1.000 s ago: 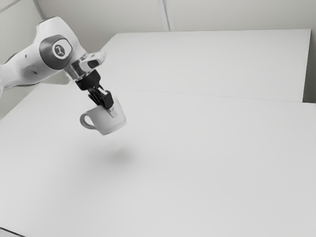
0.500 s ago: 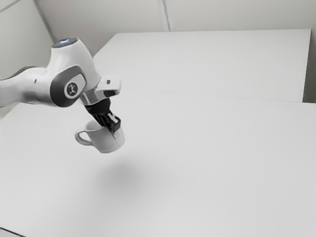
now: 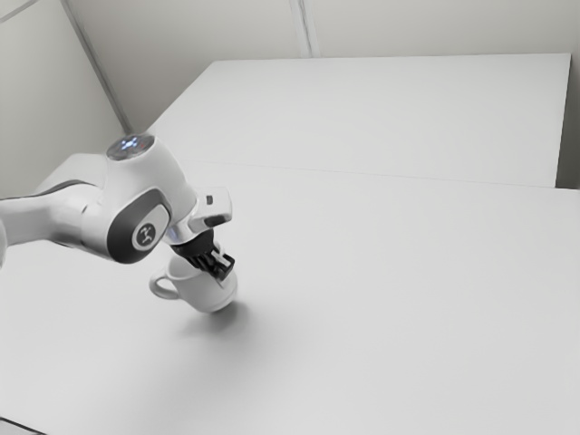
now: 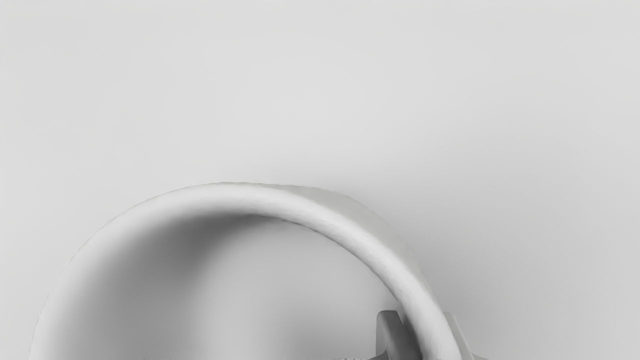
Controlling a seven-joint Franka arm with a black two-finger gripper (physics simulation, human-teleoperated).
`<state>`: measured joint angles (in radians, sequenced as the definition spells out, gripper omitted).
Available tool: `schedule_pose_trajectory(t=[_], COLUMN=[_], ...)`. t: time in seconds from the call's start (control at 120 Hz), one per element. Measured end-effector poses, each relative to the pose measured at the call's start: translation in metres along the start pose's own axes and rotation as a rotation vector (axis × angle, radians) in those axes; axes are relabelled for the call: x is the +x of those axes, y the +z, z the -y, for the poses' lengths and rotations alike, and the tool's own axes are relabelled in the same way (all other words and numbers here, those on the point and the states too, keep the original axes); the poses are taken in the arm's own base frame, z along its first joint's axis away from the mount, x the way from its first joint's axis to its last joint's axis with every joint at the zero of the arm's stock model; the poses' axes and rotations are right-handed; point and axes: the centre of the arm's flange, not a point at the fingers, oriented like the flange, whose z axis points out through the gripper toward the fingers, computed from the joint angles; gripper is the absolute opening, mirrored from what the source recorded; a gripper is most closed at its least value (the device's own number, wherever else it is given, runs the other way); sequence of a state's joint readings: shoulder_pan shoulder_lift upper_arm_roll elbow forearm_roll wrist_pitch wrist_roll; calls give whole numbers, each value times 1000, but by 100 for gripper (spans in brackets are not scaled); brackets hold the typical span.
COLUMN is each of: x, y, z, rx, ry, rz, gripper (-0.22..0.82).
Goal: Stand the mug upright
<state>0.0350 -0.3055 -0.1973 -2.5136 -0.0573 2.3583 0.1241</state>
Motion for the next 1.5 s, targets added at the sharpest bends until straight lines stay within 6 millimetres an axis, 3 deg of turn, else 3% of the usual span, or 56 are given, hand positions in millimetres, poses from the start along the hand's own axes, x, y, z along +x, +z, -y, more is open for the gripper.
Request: schedule_pose_trajectory(t=[0.4,1.05,1.292,1.5], x=[7,8,12,29], y=[21,73,66,38], z=[8,12,7,9], rx=[75,63,62,70], ry=[8,-21,0,6], rz=[-81,-21,-42,-70], gripper=[-18,-18,29,49])
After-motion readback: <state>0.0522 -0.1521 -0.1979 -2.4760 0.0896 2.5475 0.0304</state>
